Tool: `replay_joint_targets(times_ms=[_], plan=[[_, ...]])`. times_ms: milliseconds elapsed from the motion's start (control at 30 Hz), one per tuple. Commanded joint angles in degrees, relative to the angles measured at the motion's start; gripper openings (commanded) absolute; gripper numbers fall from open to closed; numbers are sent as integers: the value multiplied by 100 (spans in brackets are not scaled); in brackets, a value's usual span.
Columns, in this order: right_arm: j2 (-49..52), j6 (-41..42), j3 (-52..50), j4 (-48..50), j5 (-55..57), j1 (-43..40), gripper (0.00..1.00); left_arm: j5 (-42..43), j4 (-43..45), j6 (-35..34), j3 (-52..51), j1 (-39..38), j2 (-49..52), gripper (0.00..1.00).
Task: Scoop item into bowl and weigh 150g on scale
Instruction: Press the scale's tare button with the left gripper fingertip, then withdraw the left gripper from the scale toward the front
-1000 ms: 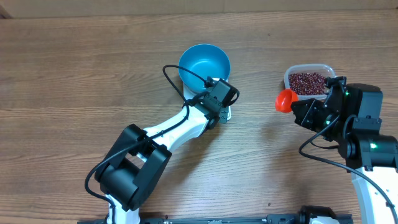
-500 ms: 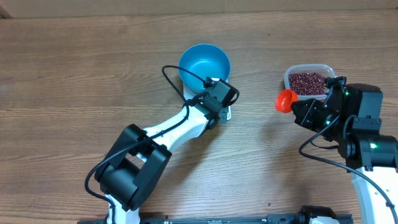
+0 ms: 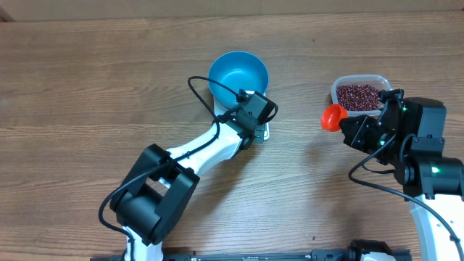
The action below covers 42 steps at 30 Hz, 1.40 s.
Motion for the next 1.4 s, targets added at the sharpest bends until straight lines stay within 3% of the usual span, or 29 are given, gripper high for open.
replay_joint_targets(times_ms=[0,300,600,900,967,1067,1233,1267,1300,1333,1367], plan=[[-13,-31,101,17,105,-42,4,72,-20,9,-2,61,302,4],[-13,-24,101,63,103,-42,4,76,-413,463,295,-17,-367,5],[-13,-24,101,109,103,-42,4,544,-522,1117,306,-98,-1908,7],[-13,-24,101,105,103,-42,4,695,-1764,2186,306,114,-3703,14],[-13,-26,101,103,107,-42,4,699,-2004,2396,306,203,-4026,22],[-13,-26,101,79,236,-42,4,699,-2319,2518,306,284,-4419,51],[-13,-22,101,35,310,-42,4,820,-2651,2514,306,289,-4645,65],[-13,-24,101,7,310,-42,4,820,-2699,2514,304,289,-4642,72],[-13,-24,101,-31,313,-42,4,820,-2754,2514,304,289,-4625,91],[-13,-24,101,-57,315,-42,4,813,-2791,2514,304,289,-4614,100],[-13,-24,101,-74,315,-42,4,817,-2835,2511,304,289,-4603,100]])
